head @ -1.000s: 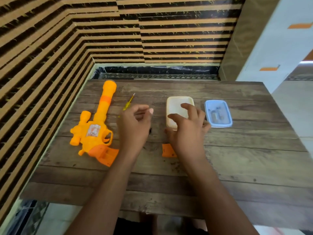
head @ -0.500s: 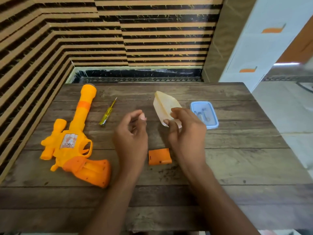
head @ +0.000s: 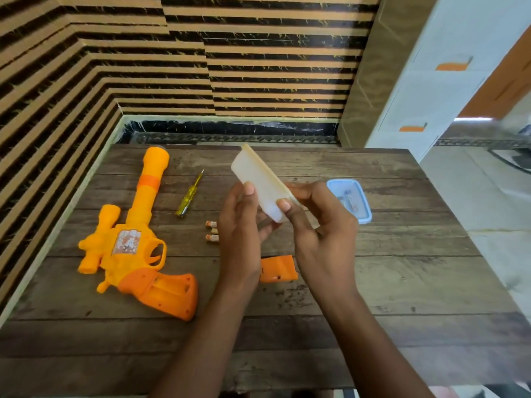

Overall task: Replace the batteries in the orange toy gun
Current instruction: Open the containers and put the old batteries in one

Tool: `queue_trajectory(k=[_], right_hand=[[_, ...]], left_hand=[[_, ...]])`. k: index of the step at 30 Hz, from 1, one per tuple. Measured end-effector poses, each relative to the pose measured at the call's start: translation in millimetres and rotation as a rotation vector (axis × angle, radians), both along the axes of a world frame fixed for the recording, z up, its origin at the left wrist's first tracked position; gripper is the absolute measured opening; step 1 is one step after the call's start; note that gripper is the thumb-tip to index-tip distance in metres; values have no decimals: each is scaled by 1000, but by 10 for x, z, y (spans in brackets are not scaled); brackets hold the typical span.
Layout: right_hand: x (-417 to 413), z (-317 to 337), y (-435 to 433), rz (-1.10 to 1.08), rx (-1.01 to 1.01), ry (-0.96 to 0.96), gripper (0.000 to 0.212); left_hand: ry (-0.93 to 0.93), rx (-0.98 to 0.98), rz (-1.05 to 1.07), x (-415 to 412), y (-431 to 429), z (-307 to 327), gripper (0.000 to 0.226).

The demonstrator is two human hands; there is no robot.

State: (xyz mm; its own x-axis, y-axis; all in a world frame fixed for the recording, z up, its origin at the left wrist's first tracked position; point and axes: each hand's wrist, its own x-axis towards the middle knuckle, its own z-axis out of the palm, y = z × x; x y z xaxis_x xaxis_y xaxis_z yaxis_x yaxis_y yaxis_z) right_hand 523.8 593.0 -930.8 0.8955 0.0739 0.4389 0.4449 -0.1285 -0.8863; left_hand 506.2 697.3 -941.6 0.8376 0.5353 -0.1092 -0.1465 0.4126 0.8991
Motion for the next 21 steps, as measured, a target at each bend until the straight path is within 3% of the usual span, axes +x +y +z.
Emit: queue_trajectory(k=[8, 13, 21], right_hand=[[-4, -94, 7, 38, -60, -83, 13], [-2, -173, -64, -43, -16, -126, 6], [16, -199, -48, -68, 166, 12, 10]], left_hand=[[27, -292, -193, 11, 100, 56, 53], [65, -131, -189, 37, 67, 81, 52], [54, 6, -185, 47, 78, 160, 50]])
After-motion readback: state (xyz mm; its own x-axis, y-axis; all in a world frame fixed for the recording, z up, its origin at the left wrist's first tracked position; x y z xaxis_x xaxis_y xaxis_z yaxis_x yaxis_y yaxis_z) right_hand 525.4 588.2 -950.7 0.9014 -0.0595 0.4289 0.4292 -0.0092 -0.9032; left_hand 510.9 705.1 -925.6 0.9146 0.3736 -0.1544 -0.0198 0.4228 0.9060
